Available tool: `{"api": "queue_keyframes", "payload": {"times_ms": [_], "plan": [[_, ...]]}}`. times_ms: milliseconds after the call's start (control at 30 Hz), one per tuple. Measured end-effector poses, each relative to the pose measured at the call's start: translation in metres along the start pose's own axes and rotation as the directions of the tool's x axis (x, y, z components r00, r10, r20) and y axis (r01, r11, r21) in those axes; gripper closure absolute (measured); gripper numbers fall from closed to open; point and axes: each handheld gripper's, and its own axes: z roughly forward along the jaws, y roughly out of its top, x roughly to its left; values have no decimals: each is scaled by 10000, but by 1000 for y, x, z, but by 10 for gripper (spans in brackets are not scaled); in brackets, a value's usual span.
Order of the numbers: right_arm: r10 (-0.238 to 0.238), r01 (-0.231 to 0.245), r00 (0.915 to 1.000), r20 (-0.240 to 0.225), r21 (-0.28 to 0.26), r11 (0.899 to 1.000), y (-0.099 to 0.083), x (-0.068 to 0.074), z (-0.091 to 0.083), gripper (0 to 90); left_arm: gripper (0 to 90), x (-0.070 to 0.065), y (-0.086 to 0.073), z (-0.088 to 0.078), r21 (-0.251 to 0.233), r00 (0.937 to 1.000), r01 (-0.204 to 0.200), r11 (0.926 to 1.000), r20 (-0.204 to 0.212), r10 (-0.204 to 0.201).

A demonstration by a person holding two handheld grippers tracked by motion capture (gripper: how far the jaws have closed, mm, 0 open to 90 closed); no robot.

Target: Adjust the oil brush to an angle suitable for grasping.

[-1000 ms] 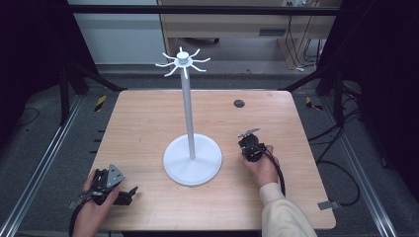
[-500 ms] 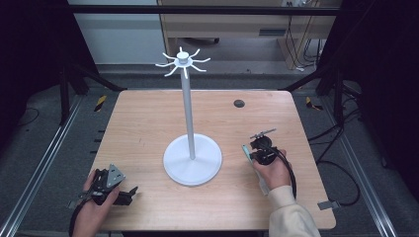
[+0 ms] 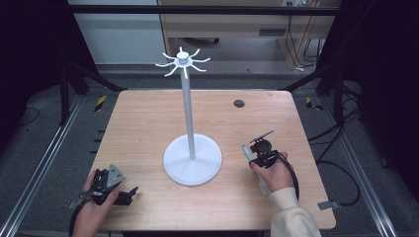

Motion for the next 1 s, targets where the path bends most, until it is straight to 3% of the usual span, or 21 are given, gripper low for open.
{"api": "queue_keyframes", "payload": {"times_ms": [200, 667, 1000], "plan": [[-221, 219, 9998, 33, 371, 9991, -2, 0, 5, 688, 29, 0, 0, 0, -1, 10000, 1, 10000, 15, -1], [-238, 248, 9996, -122, 913, 9955, -5, -2, 12, 760, 29, 0, 0, 0, -2, 10000, 1, 10000, 30, -1], [-248, 255, 9997, -85, 1016, 9945, -5, -2, 13, 795, 29, 0, 0, 1, -1, 10000, -4, 10000, 23, 4]]}}
